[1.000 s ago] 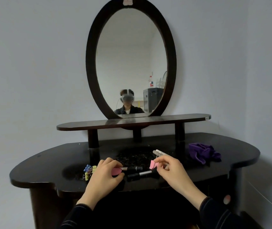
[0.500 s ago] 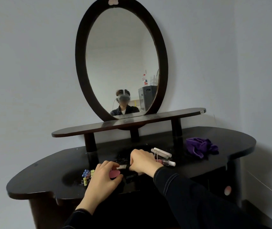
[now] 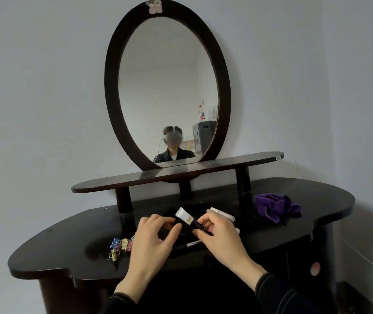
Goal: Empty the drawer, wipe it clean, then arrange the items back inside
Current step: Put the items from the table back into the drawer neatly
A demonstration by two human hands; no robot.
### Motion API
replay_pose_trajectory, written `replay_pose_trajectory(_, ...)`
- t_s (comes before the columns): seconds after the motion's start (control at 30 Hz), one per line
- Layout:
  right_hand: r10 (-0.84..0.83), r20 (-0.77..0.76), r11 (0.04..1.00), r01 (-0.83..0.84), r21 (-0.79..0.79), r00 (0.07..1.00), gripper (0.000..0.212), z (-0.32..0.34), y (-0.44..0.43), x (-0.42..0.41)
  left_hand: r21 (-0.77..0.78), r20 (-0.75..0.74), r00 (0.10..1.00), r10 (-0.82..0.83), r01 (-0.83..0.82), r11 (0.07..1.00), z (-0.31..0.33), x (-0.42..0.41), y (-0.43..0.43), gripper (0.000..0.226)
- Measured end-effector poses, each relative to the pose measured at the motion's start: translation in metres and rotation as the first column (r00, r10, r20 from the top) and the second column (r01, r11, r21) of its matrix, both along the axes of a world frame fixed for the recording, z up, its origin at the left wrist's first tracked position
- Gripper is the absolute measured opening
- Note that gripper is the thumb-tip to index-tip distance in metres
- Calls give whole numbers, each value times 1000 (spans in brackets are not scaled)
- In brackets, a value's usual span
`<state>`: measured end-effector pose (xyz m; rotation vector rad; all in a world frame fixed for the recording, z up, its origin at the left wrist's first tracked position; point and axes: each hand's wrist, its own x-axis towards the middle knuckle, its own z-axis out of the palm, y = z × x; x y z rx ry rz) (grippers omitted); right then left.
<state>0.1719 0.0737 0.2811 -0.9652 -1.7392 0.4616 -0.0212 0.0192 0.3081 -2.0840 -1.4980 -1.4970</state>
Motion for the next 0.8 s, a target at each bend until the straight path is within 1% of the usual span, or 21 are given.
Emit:
replay_pose_trajectory(0.07,68,-38,998,-68,-3,997,18,2,-2,3,-42,-2,1000,-14,14,999,7,20,8,18)
replay_pose_trajectory(0.13,137,-76,991,-136,14,988,22,4,-5,7,-85,42,998,-53,56,995,10,36,17,21)
replay_pose_trajectory(0.17,171,-102,985,-170,19,980,22,5,-6,9,-90,88,993,-76,84,992,9,41,22,21)
replay_pose_trajectory(0.23,213,-171,977,-215,10,962,18,6,-7,16,-77,233,963,-133,155,985,9,45,32,22)
replay_pose_trajectory(0.3,160,-309,986,-168,2,938,7,7,-3,26,-40,397,899,-184,217,975,9,43,38,22)
replay_pose_trajectory(0.33,86,-394,995,-96,-5,915,5,7,1,34,-31,443,878,-184,220,975,9,41,40,21)
replay_pose_trajectory(0.37,-11,-457,1000,2,-20,889,8,7,8,42,-29,450,877,-169,203,979,8,39,42,21)
replay_pose_trajectory(0.4,-113,-475,994,102,-49,873,11,10,16,50,-32,423,894,-145,175,984,6,37,44,19)
replay_pose_trajectory(0.43,-206,-432,979,188,-84,878,13,13,25,59,-36,375,919,-118,141,989,4,35,47,17)
replay_pose_trajectory(0.47,-280,-321,960,257,-114,905,13,17,37,65,-31,318,944,-86,101,994,1,35,48,14)
replay_pose_trajectory(0.5,-327,-160,942,308,-131,931,12,20,48,69,-8,264,963,-58,62,998,-2,36,50,11)
replay_pose_trajectory(0.53,-343,-6,930,339,-140,939,8,22,61,71,20,221,975,-34,30,999,-3,36,51,7)
replay_pose_trajectory(0.57,-335,108,925,348,-151,936,3,24,73,70,32,191,982,-15,9,999,-3,37,52,4)
replay_pose_trajectory(0.6,-312,184,924,343,-168,932,7,25,83,67,24,172,985,1,-6,1000,-3,37,54,4)
replay_pose_trajectory(0.67,-255,310,918,330,-220,916,30,24,99,57,-20,138,990,28,-25,999,-6,35,56,6)
replay_pose_trajectory(0.7,-230,403,912,340,-227,886,41,24,106,51,-39,119,992,37,-32,999,-7,34,57,7)
replay_pose_trajectory(0.73,-207,500,907,357,-224,841,47,25,113,47,-52,103,994,39,-34,998,-8,33,57,8)
replay_pose_trajectory(0.77,-188,575,901,373,-222,796,46,26,118,44,-54,89,995,35,-31,998,-9,32,56,10)
replay_pose_trajectory(0.8,-170,616,896,381,-227,769,42,27,122,42,-50,74,997,29,-25,998,-9,32,55,11)
